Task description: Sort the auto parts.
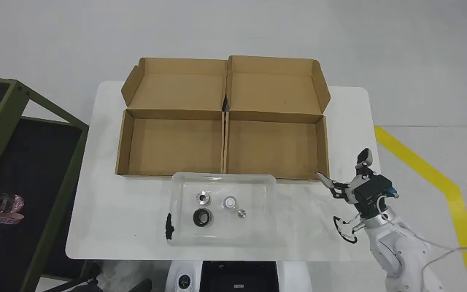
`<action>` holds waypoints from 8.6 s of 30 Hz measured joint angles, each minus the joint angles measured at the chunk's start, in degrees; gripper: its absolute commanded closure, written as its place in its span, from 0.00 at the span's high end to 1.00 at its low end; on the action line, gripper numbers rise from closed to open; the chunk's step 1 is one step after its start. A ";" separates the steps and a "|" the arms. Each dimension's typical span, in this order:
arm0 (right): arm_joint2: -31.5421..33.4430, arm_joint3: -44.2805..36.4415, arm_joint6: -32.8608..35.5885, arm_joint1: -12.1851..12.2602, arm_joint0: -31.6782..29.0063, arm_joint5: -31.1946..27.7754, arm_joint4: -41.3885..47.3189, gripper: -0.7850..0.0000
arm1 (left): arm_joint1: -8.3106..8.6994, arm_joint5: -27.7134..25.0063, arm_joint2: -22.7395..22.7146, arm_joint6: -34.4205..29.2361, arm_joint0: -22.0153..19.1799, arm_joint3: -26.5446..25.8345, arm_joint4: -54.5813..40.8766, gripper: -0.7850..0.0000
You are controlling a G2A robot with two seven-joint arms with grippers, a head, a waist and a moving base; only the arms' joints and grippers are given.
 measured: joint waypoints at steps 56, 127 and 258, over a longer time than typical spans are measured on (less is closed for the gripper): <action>-29.52 -1.01 36.66 0.98 23.57 -26.57 9.30 1.00 | 0.00 0.00 0.00 0.00 0.00 0.00 0.00 1.00; -35.77 -3.90 37.48 3.77 31.13 -25.55 6.59 0.00 | 0.00 0.00 0.00 0.00 0.00 0.00 0.00 1.00; -44.72 -8.89 65.52 5.67 36.26 -20.74 12.92 1.00 | 0.00 0.00 0.00 0.00 0.00 0.00 0.00 1.00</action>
